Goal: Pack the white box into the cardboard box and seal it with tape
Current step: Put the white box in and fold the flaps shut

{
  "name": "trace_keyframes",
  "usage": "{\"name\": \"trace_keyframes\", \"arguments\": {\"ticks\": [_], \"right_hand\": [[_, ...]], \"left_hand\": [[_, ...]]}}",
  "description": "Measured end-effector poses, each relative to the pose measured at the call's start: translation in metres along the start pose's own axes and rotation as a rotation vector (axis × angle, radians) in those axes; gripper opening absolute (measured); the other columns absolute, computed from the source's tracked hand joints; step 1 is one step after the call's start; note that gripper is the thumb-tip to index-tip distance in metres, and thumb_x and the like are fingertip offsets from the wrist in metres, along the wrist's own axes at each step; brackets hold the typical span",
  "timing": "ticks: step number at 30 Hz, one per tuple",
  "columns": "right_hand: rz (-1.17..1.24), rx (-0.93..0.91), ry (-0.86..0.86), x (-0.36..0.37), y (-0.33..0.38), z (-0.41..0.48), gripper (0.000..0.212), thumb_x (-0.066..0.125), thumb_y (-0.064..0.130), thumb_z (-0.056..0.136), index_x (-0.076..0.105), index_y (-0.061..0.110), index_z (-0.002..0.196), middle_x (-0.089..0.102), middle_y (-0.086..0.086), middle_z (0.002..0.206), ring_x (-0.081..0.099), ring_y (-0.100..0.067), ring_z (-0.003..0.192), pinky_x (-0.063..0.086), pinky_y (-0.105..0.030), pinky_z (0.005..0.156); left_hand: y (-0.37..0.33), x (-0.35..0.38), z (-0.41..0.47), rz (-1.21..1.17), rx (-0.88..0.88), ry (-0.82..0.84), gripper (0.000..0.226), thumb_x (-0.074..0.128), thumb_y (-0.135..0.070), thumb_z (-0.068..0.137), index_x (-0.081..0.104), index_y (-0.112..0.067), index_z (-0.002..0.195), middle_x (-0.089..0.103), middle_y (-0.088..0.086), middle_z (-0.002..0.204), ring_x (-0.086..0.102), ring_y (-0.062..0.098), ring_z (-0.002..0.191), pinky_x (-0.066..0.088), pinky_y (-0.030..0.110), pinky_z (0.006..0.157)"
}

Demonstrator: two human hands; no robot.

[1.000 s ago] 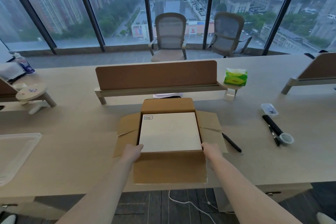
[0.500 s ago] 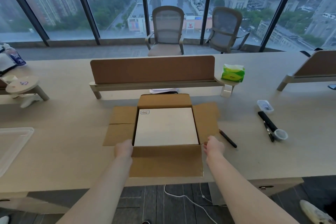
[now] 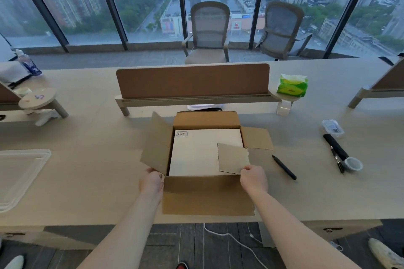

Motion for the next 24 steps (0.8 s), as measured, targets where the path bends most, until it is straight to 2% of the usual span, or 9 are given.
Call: {"name": "trace_keyframes", "arguments": {"ticks": [2,4,6,10,12,15,19,22,24], "right_hand": [[-0.038,-0.007,0.003,0.003,0.002,0.005,0.025,0.045,0.015,0.094,0.070,0.012,0.097,0.060,-0.010,0.115,0.055,-0.022,0.084,0.042,-0.028,0.074],[-0.079,0.018,0.008,0.005,0.004,0.010,0.024,0.045,0.015,0.090,0.058,0.017,0.071,0.054,-0.010,0.098,0.047,-0.022,0.072,0.038,-0.029,0.066],[-0.125,0.026,0.016,0.007,0.005,0.018,0.028,0.043,0.014,0.088,0.042,0.016,0.060,0.053,-0.013,0.088,0.043,-0.026,0.073,0.036,-0.032,0.065],[-0.180,0.073,-0.022,0.005,0.006,0.029,0.024,0.044,0.021,0.087,0.065,0.012,0.079,0.064,-0.011,0.093,0.057,-0.029,0.084,0.044,-0.035,0.077],[-0.178,0.075,-0.038,0.003,0.009,0.034,0.024,0.045,0.021,0.087,0.067,0.011,0.082,0.064,-0.009,0.089,0.057,-0.027,0.081,0.045,-0.036,0.075],[0.028,0.096,-0.011,0.001,0.013,0.048,0.018,0.048,0.013,0.092,0.062,0.005,0.086,0.061,-0.012,0.090,0.051,-0.022,0.073,0.042,-0.034,0.066],[0.442,0.275,-0.033,0.000,0.016,0.077,0.038,0.058,0.024,0.092,0.053,0.003,0.124,0.060,-0.013,0.114,0.055,-0.028,0.095,0.046,-0.039,0.084],[0.633,0.392,-0.071,0.005,0.015,0.092,0.037,0.061,0.022,0.081,0.057,0.001,0.112,0.063,-0.014,0.101,0.059,-0.028,0.078,0.049,-0.036,0.069],[0.688,0.409,-0.109,0.008,0.018,0.095,0.039,0.061,0.024,0.076,0.056,0.006,0.111,0.063,-0.015,0.106,0.056,-0.027,0.077,0.044,-0.031,0.063]], "left_hand": [[-0.002,0.003,0.002,0.166,0.064,-0.024,0.037,0.035,0.005,0.092,0.067,-0.015,0.095,0.066,0.013,0.110,0.058,0.025,0.099,0.050,0.038,0.094],[-0.005,0.008,0.000,0.364,0.115,0.015,0.040,0.036,0.001,0.094,0.071,-0.015,0.101,0.063,0.009,0.116,0.054,0.026,0.111,0.044,0.037,0.096],[-0.005,0.015,0.000,0.540,0.178,0.079,0.039,0.038,-0.002,0.096,0.070,-0.013,0.114,0.060,0.010,0.124,0.050,0.030,0.120,0.041,0.038,0.101],[-0.005,0.028,0.004,0.851,0.306,0.164,0.037,0.042,-0.010,0.098,0.062,-0.011,0.129,0.056,0.009,0.136,0.048,0.029,0.126,0.038,0.032,0.102],[-0.007,0.034,0.011,0.918,0.366,0.193,0.043,0.040,-0.008,0.097,0.056,-0.010,0.136,0.044,0.008,0.148,0.040,0.026,0.136,0.032,0.033,0.110],[-0.011,0.048,0.020,1.067,0.516,0.307,0.051,0.037,-0.003,0.095,0.048,-0.013,0.143,0.020,0.003,0.162,0.016,0.019,0.149,0.017,0.031,0.120],[-0.013,0.068,0.029,1.161,0.569,0.451,0.056,0.037,-0.002,0.093,0.042,-0.015,0.147,0.016,-0.005,0.163,0.010,0.014,0.151,0.010,0.030,0.122],[-0.010,0.076,0.041,1.202,0.539,0.468,0.059,0.037,-0.003,0.093,0.036,-0.016,0.151,0.013,-0.003,0.164,0.007,0.015,0.151,0.009,0.032,0.123],[-0.007,0.078,0.044,1.241,0.547,0.461,0.062,0.037,-0.003,0.091,0.033,-0.016,0.152,0.013,-0.002,0.164,0.006,0.017,0.151,0.008,0.033,0.123]]}}
Point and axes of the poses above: each hand's wrist, its own z-axis towards the middle knuckle, its own x-axis out of the palm, y = z × x, the point moved 2 cm from there along z, towards the middle knuckle
